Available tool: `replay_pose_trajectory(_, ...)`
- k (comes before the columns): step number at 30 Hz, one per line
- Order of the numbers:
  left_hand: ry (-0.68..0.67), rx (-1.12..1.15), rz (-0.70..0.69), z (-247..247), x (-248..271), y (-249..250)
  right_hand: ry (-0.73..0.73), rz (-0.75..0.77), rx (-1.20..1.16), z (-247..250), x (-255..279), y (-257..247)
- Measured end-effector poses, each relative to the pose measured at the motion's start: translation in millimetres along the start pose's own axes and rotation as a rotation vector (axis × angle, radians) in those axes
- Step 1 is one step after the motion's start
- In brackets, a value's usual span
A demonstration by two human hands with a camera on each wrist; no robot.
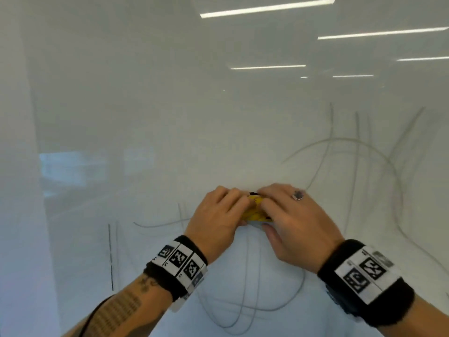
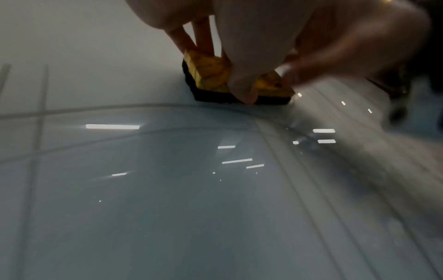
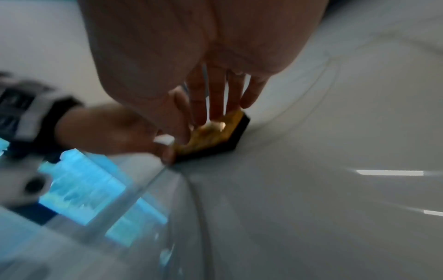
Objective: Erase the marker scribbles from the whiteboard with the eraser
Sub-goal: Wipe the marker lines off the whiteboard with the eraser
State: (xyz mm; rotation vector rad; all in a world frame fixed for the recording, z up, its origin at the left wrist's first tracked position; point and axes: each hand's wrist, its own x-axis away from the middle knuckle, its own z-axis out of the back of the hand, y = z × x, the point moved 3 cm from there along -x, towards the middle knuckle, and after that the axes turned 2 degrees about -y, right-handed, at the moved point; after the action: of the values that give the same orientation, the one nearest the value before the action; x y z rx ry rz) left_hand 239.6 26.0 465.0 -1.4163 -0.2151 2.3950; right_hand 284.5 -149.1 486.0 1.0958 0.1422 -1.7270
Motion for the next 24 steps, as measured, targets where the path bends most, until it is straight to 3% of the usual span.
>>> replay_pose_trajectory(3, -0.032, 0.127, 0.143, 8, -7, -2, 0.082, 0.031, 0.089, -19, 0, -2)
replay_pose_trajectory(7, -0.056, 0.068, 0.203, 53, -34, -28, 0.218, 0.045, 0.185, -4, -23, 10)
replay_pose_trajectory(12, 0.11, -0.091, 0.201, 129, -100, -94, 0.472, -0.189, 0.194, 85, -95, 91)
replay_pose_trajectory(15, 0.059, -0.205, 0.187, 131, -129, -110, 0.537, -0.264, 0.194, 90, -108, 96)
replay_pose_trajectory(18, -0.068, -0.213, 0.235, 106, -138, -108, 0.406, -0.175, 0.168, 31, -55, 47)
replay_pose_trajectory(21, -0.046, -0.165, 0.272, 89, -134, -108, 0.155, -0.007, 0.235, -18, 16, 3)
replay_pose_trajectory(24, -0.009, -0.166, 0.251, 91, -134, -109, 0.15, 0.041, 0.251, 7, 11, 39)
